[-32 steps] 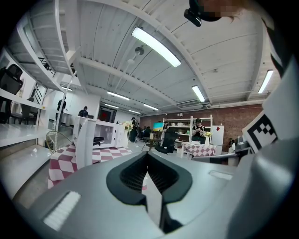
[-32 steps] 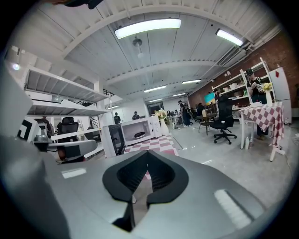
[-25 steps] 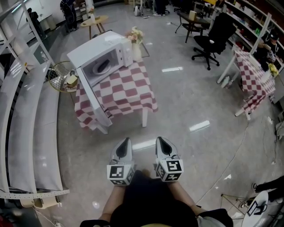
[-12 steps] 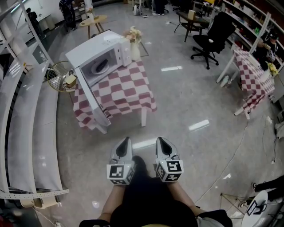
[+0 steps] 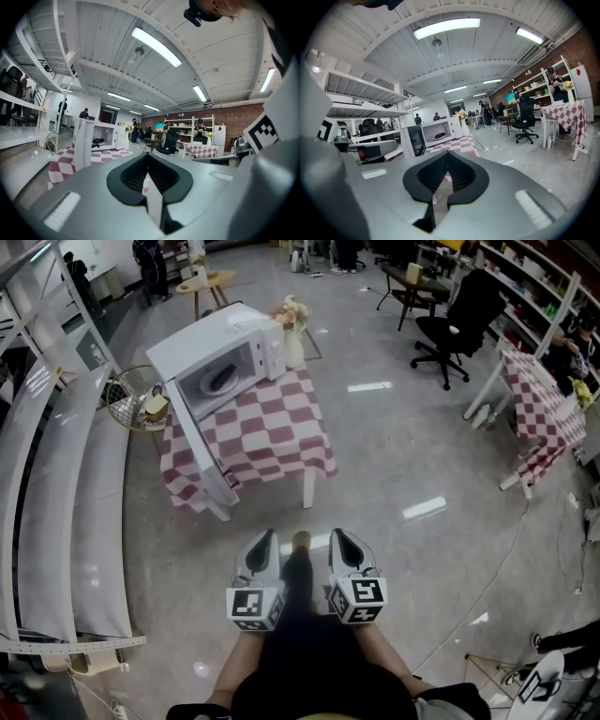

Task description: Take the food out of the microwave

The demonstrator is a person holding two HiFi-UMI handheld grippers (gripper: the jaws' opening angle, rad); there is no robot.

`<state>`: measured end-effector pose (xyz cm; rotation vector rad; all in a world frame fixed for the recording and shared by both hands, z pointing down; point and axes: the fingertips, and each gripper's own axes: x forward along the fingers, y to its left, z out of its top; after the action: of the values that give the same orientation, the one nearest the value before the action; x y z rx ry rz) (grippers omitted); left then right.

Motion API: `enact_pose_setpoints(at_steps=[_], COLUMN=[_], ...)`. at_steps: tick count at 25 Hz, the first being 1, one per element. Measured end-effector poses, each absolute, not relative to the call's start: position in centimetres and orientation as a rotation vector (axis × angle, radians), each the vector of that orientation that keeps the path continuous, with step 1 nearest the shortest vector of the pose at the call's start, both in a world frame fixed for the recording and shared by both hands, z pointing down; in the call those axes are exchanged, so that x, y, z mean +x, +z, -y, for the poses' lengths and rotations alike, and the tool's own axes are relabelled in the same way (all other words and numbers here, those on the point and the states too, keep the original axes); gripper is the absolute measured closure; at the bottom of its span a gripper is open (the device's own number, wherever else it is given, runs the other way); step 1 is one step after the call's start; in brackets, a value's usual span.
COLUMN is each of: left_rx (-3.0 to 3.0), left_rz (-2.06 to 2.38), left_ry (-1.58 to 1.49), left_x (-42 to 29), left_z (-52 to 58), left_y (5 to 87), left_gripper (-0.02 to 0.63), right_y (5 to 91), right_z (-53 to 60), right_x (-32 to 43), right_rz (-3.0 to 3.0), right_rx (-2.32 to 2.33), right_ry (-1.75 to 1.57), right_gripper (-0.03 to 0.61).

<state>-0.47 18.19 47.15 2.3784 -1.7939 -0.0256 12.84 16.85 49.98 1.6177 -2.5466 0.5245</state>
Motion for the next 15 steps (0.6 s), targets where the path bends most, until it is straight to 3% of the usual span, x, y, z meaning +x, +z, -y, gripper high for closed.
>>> enact_pose_setpoints(at_steps=[15], left_rx=[2.387], left_rz=[1.761], left_ry=[-0.035], left_x=[-0.4], left_z=[-15.3], left_y=[47.6], left_gripper=[0.604], right_y=[50.8], right_z=[-14.5], right_x=[12.6], right_rz=[2.516], right_rx=[1.624], right_ry=[0.534], right_gripper=[0.578])
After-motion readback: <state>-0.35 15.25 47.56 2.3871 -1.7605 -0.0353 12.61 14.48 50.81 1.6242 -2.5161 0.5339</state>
